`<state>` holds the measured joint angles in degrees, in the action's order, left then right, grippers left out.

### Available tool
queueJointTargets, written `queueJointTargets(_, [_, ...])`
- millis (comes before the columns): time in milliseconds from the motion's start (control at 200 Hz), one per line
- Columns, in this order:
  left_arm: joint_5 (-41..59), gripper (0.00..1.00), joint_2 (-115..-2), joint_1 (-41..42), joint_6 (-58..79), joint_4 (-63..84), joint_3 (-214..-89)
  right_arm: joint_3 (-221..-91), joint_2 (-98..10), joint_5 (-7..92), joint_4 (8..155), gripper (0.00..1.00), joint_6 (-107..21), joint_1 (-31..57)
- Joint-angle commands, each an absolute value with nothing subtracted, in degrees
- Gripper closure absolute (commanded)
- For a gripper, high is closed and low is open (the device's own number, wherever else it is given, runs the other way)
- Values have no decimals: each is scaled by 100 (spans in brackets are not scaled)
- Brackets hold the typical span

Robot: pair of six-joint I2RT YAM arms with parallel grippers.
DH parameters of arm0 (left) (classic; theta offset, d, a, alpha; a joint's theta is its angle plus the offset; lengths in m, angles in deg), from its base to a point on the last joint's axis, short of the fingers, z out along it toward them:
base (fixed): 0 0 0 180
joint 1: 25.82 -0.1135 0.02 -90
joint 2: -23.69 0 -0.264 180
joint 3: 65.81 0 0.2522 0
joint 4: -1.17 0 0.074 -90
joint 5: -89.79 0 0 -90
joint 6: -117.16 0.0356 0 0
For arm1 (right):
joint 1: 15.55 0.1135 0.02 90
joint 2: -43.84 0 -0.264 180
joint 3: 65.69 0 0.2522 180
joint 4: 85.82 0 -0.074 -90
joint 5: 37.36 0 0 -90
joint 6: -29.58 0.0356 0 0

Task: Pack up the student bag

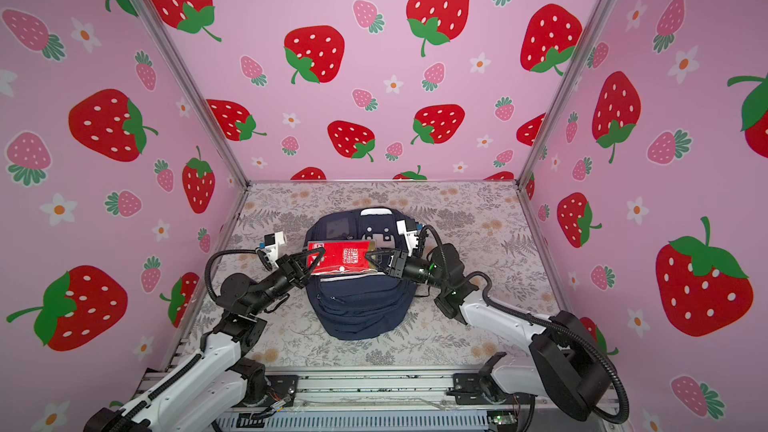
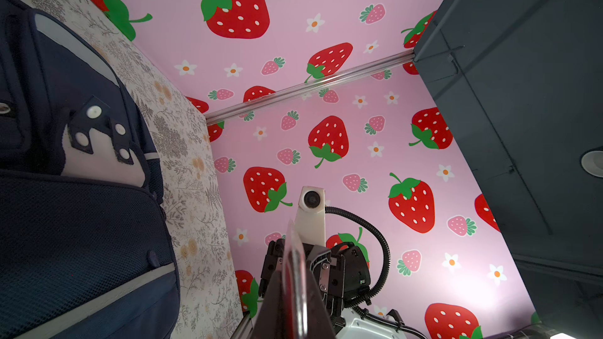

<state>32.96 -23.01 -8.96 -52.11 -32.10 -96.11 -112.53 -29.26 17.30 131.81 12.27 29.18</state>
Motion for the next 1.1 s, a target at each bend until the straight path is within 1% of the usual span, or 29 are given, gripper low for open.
queueJointTargets(0, [3491,100,-2333,-921,-5143,-3482,-9718,-11355,-2920,1670,13663,81,1395,2958])
queueJointTargets(105, [3508,100,-2398,-921,-5105,-3434,-9733,-11348,-2935,1723,13605,86,1368,2981])
queueJointTargets(205, [3545,100,-2438,-920,-5051,-3401,-9733,-11355,-2947,1713,13606,93,1368,2989])
queueJointTargets(385, [3623,100,-2465,-921,-4939,-3185,-9781,-11397,-2907,1734,13560,100,1352,2989])
queueJointTargets(430, [3665,100,-2474,-921,-4889,-3082,-9820,-11416,-2872,1764,13447,100,1280,2986])
queueJointTargets(455, [3683,96,-2474,-921,-4855,-2999,-9840,-11419,-2840,1801,13366,100,1236,2987])
queueJointTargets(470, [3683,89,-2482,-921,-4830,-2946,-9853,-11424,-2824,1827,13310,100,1209,2987])
queueJointTargets(530, [3681,70,-2466,-921,-4768,-2719,-9883,-11425,-2741,1921,13143,100,1129,2989])
queueJointTargets(555, [3681,64,-2457,-921,-4729,-2626,-9903,-11425,-2705,1943,13078,100,1097,2979])
queueJointTargets(665, [3782,43,-2408,-922,-4446,-2066,-10050,-11435,-2491,2035,12687,100,934,2894])
queueJointTargets(720, [3882,35,-2391,-921,-4269,-1742,-10188,-11398,-2344,2111,12479,100,884,2812])
queueJointTargets(740, [3911,29,-2380,-921,-4203,-1611,-10246,-11391,-2295,2125,12417,100,869,2763])
queueJointTargets(755, [3935,27,-2373,-921,-4152,-1514,-10291,-11376,-2253,2129,12377,100,867,2733])
queueJointTargets(825, [4027,22,-2293,-920,-3856,-1079,-10520,-11292,-2069,2104,12236,100,875,2521])
queueJointTargets(870, [4019,21,-2195,-921,-3531,-501,-10744,-11252,-1937,2091,12075,100,858,2359])
queueJointTargets(990, [3713,20,-1972,-918,-2410,1228,-11486,-11208,-1562,2064,11398,100,724,1908])
queueJointTargets(1095, [3679,20,-2002,-915,-1636,2082,-11972,-11162,-1103,2091,10675,100,465,1522])
